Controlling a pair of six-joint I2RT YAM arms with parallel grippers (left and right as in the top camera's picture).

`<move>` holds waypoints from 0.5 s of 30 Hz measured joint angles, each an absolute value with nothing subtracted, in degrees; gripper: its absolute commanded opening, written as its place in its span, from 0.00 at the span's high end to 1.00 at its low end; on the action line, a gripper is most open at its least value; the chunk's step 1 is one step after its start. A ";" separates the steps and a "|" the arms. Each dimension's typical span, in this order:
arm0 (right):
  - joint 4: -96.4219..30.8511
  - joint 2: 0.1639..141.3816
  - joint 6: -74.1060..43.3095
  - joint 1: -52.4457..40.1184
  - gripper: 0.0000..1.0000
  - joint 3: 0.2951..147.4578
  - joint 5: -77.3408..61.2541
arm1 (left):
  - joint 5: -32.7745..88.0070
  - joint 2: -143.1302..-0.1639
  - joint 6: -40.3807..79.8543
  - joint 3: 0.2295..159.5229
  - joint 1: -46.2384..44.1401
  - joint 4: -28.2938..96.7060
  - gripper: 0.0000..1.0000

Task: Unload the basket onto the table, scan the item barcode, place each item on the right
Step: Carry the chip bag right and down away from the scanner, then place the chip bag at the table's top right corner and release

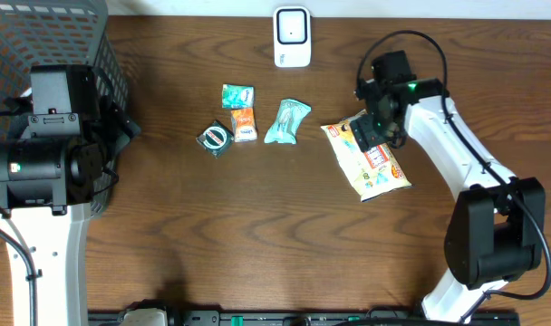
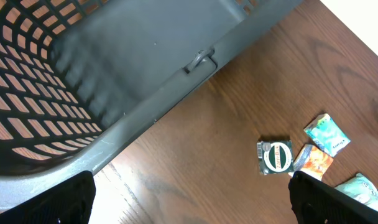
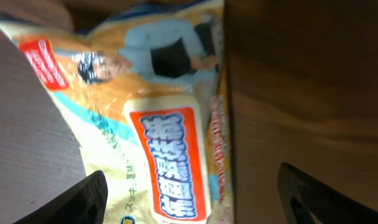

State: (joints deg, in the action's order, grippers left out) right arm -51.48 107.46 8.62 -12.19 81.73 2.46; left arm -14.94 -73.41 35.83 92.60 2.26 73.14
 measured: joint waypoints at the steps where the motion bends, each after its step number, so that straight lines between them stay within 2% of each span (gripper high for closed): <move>1: -51.42 107.61 8.69 -12.08 0.20 81.17 1.76 | -14.94 -73.41 35.83 92.60 2.26 73.14 0.02; 3: -51.13 108.44 9.04 -12.08 0.23 79.99 0.49 | -14.94 -73.41 35.83 92.60 2.26 73.14 0.02; 5: -50.15 109.51 9.28 -12.14 0.30 78.72 -0.27 | -14.94 -73.41 35.83 92.60 2.26 73.14 0.02; 6: -49.01 110.28 9.50 -12.19 0.40 77.65 -0.49 | -14.94 -73.41 35.83 92.60 2.26 73.12 0.02; 9: -46.41 111.77 9.52 -12.16 0.51 75.55 -0.47 | -14.94 -73.41 35.83 92.60 2.26 73.14 0.02; 10: -46.17 112.03 9.39 -12.16 0.59 75.44 -0.47 | -14.94 -73.41 35.83 92.60 2.26 73.12 0.02; 13: -45.82 112.12 8.51 -12.19 0.96 75.40 -0.54 | -14.94 -73.41 35.83 92.60 2.26 73.12 0.02; 15: -45.93 111.63 7.11 -12.19 0.99 75.72 -0.56 | -14.94 -73.41 35.83 92.60 2.26 73.14 0.02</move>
